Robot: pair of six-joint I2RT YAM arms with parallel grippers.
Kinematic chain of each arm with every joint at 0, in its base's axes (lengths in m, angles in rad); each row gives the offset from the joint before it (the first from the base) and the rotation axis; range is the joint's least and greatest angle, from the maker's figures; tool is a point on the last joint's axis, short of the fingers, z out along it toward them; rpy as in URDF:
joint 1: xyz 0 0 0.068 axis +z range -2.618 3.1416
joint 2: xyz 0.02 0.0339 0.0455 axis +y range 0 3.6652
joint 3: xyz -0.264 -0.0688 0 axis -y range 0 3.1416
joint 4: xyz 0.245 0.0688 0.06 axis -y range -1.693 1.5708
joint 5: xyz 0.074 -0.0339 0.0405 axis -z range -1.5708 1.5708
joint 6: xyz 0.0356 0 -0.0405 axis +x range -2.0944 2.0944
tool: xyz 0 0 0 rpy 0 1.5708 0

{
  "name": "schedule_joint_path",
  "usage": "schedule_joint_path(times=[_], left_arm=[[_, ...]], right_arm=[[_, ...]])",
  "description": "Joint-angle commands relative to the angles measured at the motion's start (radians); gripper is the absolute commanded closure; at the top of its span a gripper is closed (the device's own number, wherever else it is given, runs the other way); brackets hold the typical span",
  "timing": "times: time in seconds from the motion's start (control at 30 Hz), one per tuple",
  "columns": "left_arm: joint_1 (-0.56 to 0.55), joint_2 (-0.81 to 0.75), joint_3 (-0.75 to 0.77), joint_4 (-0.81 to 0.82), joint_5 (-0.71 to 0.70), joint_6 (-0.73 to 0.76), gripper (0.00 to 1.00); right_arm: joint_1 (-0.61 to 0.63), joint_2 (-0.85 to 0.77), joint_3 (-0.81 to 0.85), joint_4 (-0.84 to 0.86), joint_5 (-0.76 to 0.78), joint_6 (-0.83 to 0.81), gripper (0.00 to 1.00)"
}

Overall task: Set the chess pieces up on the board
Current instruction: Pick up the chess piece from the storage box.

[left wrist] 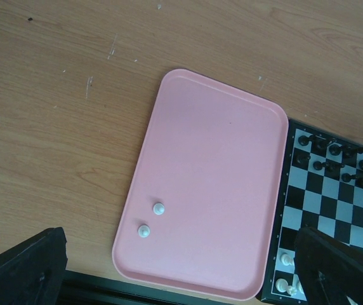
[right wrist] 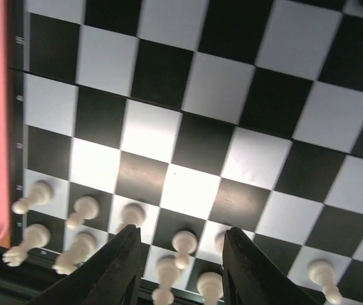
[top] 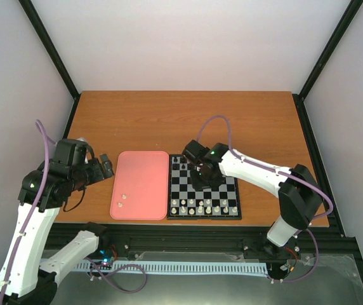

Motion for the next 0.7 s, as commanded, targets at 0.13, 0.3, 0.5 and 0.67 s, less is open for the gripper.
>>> schedule_joint_path(times=[0.13, 0.3, 0.5, 0.67], left_arm=[[0.000, 0.030, -0.060, -0.004, -0.067, 0.037, 0.00], [0.001, 0.100, -0.061, 0.031, -0.137, 0.088, 0.00], [0.002, 0.237, -0.031, 0.068, -0.234, 0.142, 0.00], [0.002, 0.347, 0.045, 0.048, -0.198, 0.118, 0.00]], right_arm=[[-0.006, 0.062, 0.092, 0.015, -0.037, -0.062, 0.61], [-0.016, 0.101, 0.129, 0.072, -0.077, -0.079, 0.61], [-0.016, 0.105, 0.138, 0.101, -0.092, -0.076, 0.60], [-0.016, 0.115, 0.185, 0.066, -0.075, -0.128, 0.58]])
